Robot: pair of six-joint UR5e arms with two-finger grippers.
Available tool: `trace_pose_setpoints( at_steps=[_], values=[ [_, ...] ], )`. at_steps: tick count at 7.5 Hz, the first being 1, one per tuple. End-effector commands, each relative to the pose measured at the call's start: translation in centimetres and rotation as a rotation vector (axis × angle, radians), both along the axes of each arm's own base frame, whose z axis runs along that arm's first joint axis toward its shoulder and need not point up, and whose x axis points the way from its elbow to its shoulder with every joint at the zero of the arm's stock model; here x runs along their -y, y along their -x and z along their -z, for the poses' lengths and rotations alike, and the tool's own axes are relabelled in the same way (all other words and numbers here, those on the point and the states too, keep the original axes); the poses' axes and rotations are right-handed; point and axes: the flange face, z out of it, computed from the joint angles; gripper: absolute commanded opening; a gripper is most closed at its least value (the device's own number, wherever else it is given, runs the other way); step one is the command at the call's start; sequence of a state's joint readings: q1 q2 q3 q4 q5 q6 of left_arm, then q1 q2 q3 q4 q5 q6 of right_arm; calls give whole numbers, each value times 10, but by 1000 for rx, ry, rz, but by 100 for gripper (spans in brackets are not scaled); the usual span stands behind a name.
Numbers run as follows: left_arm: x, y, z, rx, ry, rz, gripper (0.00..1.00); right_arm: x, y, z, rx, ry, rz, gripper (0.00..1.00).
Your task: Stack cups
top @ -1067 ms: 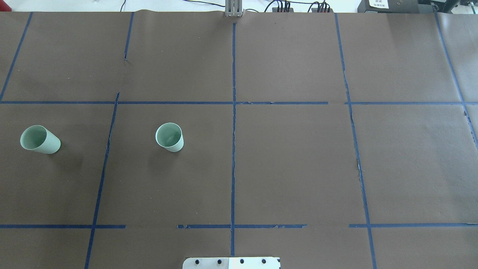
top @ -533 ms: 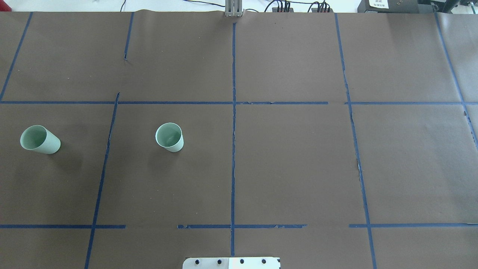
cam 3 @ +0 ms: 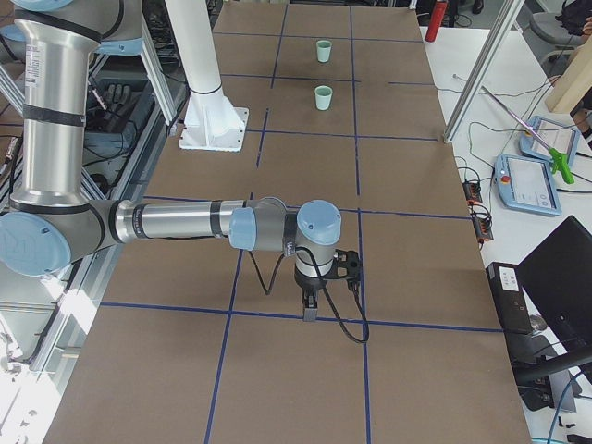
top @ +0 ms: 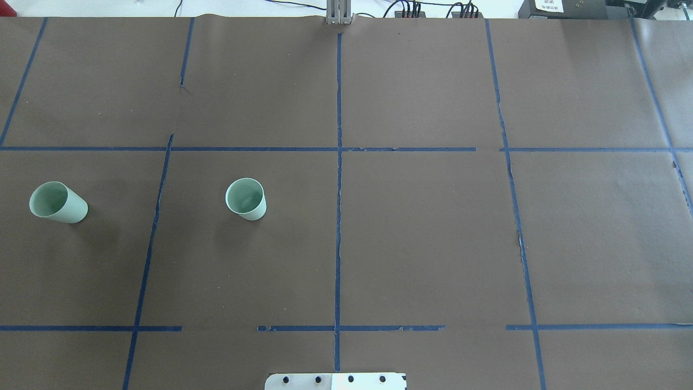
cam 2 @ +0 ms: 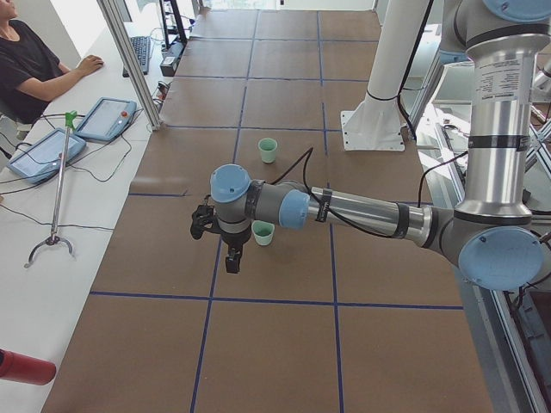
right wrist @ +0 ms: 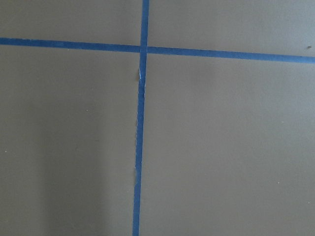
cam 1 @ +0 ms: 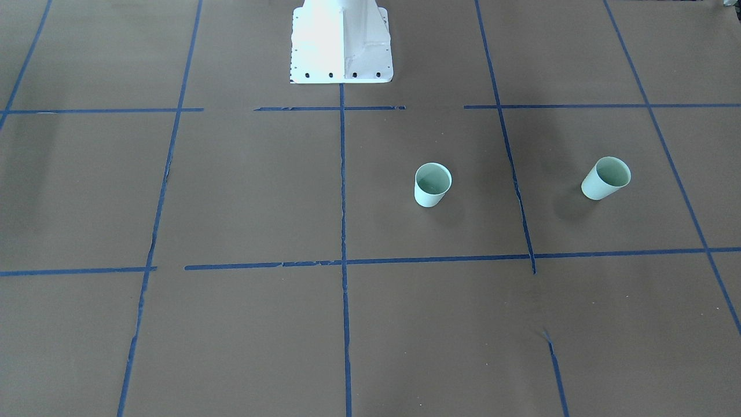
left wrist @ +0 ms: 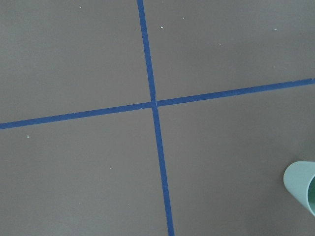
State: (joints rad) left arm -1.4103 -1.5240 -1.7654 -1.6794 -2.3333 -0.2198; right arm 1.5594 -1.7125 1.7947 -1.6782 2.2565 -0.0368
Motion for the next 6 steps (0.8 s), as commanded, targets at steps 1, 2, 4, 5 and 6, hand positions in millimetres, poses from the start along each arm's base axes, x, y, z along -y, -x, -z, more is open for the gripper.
trace_pose_setpoints(
  at_steps=[1,2,4,5,6],
  values=[
    [-11,-67,0,-46,26,22,100,0,0,0,0,-1,1,100],
    [-14,-90,-2,-50,52,7,100,0,0,0,0,-1,1,100],
    [-20,-118,-1,-65,62,-12,100,0,0,0,0,-1,1,100],
    [-23,-132,-4,-75,70,-19,100,0,0,0,0,-1,-1,100],
    [-25,-141,-10,-82,72,-20,100,0,0,0,0,-1,1,100]
  ],
)
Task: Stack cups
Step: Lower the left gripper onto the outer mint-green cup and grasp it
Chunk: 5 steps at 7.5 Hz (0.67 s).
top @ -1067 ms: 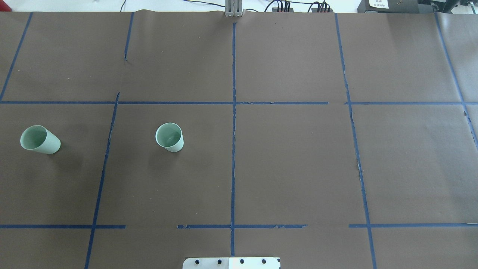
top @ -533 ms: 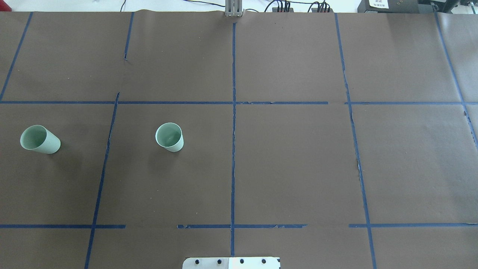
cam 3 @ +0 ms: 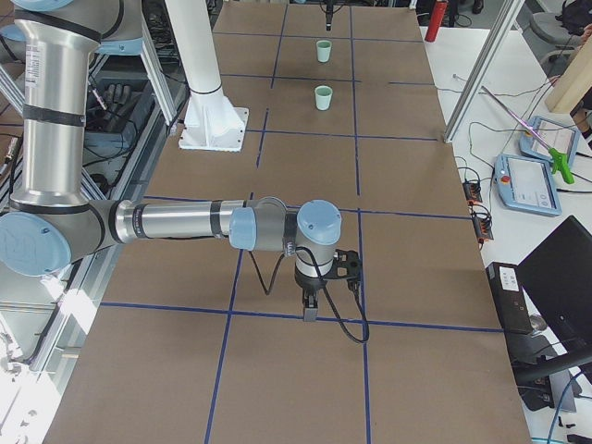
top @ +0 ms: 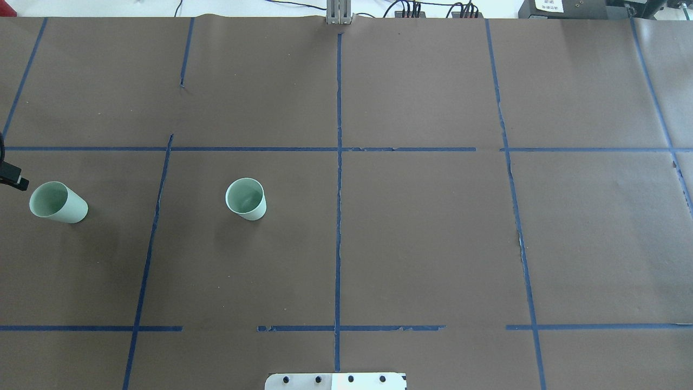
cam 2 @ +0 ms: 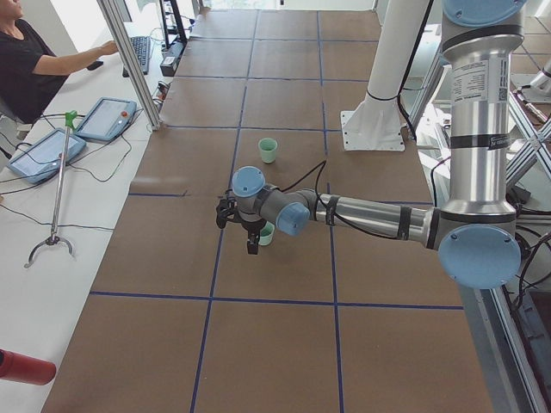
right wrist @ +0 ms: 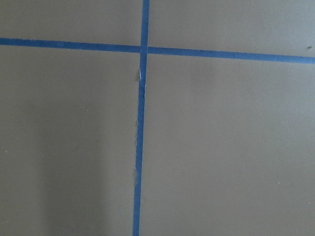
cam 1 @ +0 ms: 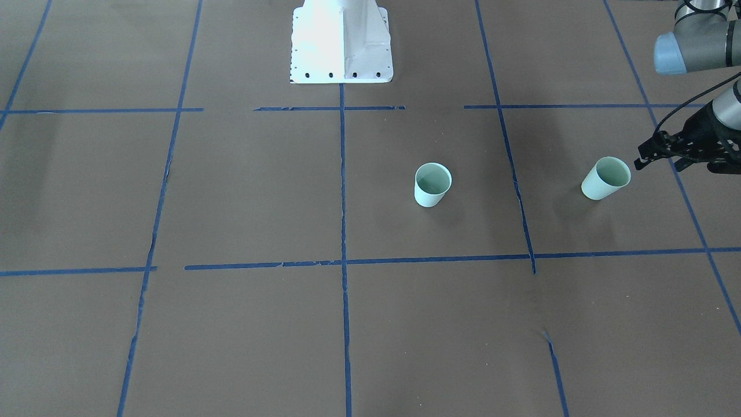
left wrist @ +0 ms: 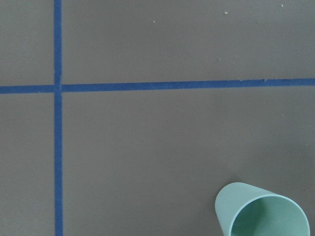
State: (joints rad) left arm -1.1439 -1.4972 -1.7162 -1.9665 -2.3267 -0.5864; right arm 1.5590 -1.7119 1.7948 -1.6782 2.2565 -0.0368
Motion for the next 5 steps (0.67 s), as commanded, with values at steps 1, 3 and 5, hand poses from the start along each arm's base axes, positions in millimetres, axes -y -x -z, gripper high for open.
trace_pose_setpoints(
  at_steps=[1,3,5],
  values=[
    [-6,-26,-13,-14,10,-20,100,0,0,0,0,0,0,100],
    [-10,-46,-16,-15,7,-60,100,0,0,0,0,0,0,100],
    [-12,-57,-17,-5,2,-76,70,0,0,0,0,0,0,100]
  ],
)
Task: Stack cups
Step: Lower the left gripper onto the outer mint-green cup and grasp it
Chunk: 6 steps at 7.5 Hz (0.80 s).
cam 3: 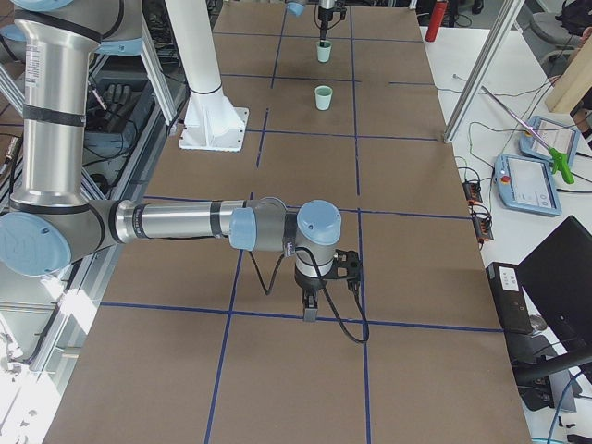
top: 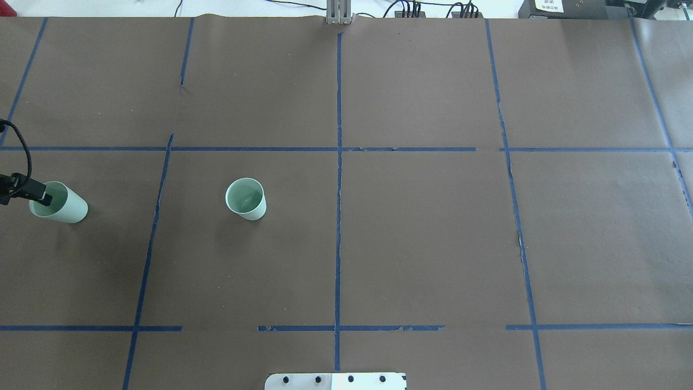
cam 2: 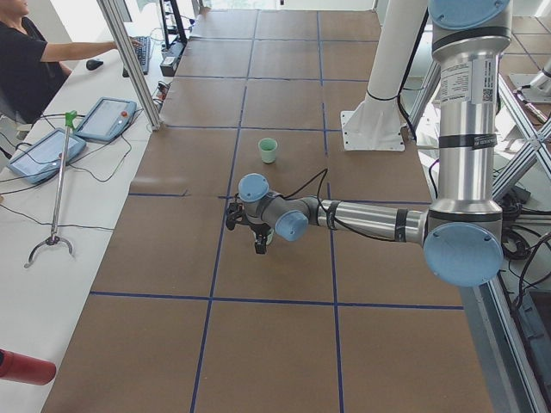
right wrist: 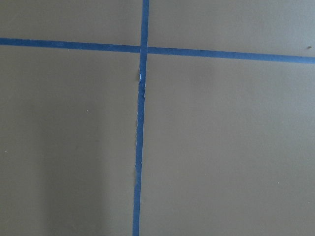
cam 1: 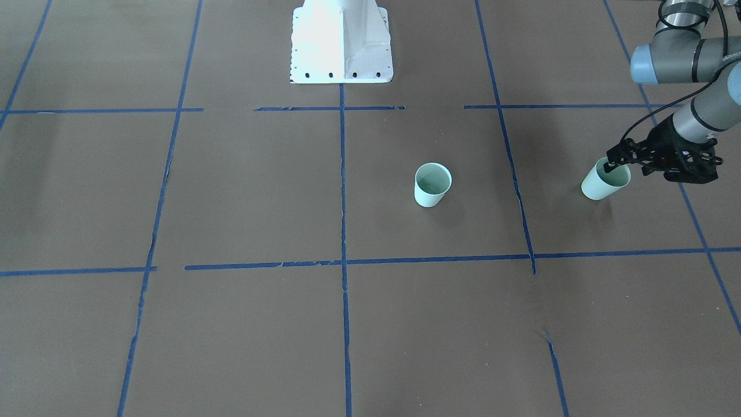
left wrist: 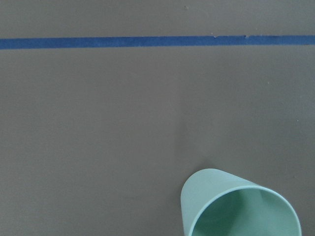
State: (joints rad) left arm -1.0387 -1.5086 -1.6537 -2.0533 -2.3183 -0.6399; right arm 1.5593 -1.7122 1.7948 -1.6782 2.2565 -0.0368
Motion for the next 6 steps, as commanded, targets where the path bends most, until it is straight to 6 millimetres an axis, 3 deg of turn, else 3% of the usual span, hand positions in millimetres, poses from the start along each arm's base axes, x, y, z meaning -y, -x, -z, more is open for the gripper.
trace_pose_setpoints(
  at_steps=[1,2,4,5,6],
  values=[
    [-2,-6,0,0,-18,-11,12,0,0,0,0,0,1,100],
    [0,-6,1,2,-40,-6,0,-1,0,-1,0,1,1,100],
    [0,-5,7,-4,-51,-8,0,0,0,0,0,0,1,100],
    [-2,2,29,-27,-74,-1,0,0,0,0,0,0,-1,100],
    [-5,8,67,-38,-74,2,0,-1,0,-1,0,1,-1,100]
  ],
)
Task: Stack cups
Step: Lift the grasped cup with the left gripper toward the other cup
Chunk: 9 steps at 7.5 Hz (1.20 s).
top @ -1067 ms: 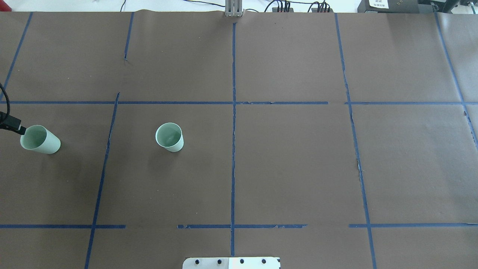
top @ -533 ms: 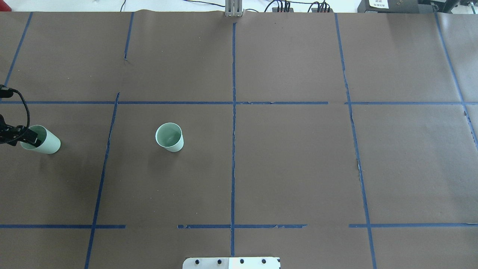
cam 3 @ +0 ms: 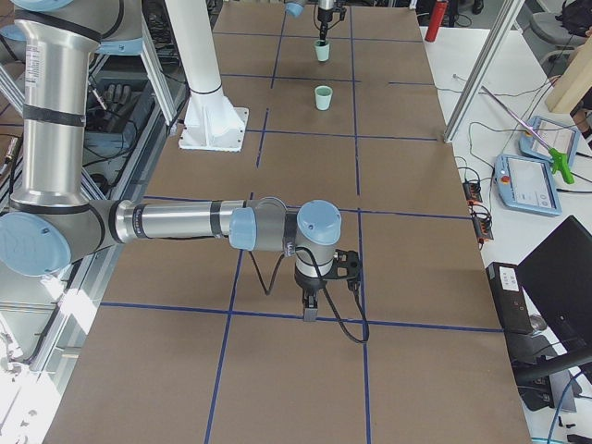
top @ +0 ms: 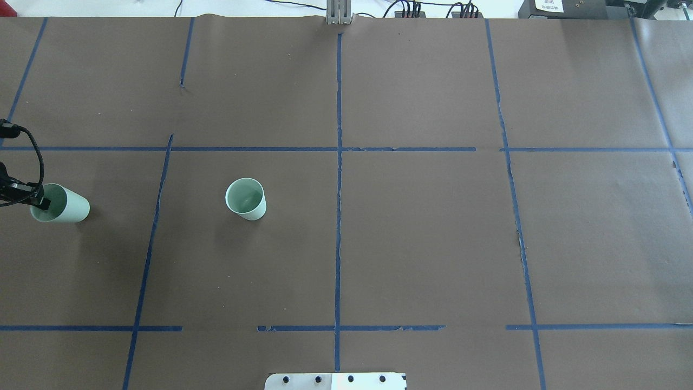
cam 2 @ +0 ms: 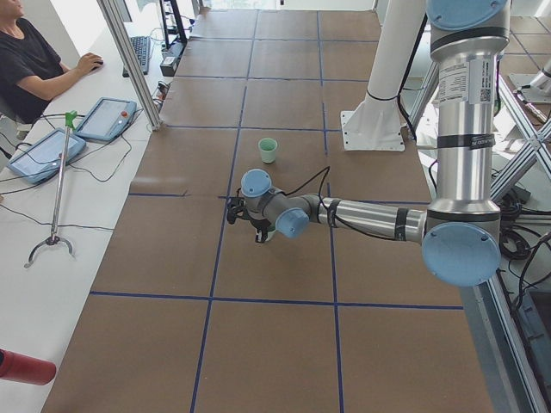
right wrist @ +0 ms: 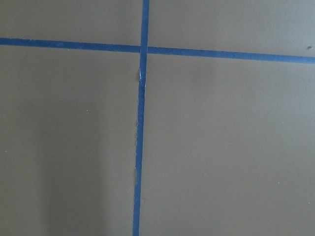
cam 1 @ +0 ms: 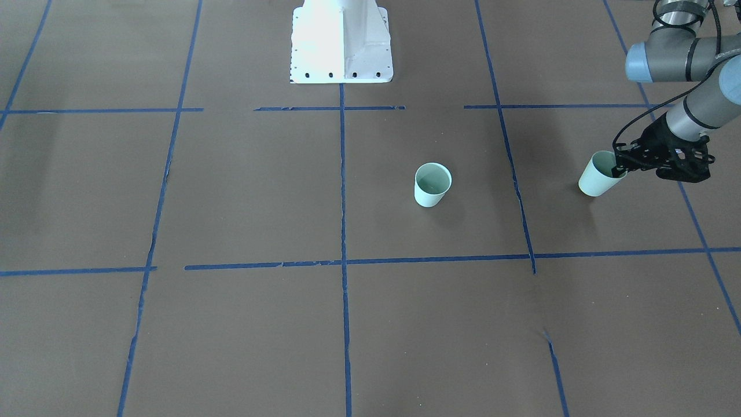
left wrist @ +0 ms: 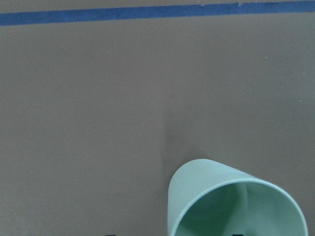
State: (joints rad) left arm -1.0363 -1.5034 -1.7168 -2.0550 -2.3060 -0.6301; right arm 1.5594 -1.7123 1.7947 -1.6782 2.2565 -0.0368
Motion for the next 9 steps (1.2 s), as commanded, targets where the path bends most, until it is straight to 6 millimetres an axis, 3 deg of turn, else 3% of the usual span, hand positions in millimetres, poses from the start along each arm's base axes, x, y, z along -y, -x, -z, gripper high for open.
trace_pose_setpoints(
  at_steps=[1,2,3,4,5,6,7,8,9],
  values=[
    [-3,26,75,4,41,26,0,0,0,0,0,0,1,100],
    [1,50,113,29,71,59,0,0,0,0,0,0,-1,100],
    [25,58,165,37,85,93,0,0,0,0,0,0,1,100],
    [49,53,219,49,112,101,0,0,0,0,0,0,1,100],
    [54,42,254,53,148,93,0,0,0,0,0,0,1,100],
    [49,13,279,10,212,93,0,0,0,0,0,0,1,100],
    [36,-43,312,-3,277,81,0,0,0,0,0,0,-1,100],
    [20,-86,330,-13,305,51,0,0,0,0,0,0,-1,100],
    [14,-130,324,-32,319,23,0,0,0,0,0,0,-1,100]
  ],
)
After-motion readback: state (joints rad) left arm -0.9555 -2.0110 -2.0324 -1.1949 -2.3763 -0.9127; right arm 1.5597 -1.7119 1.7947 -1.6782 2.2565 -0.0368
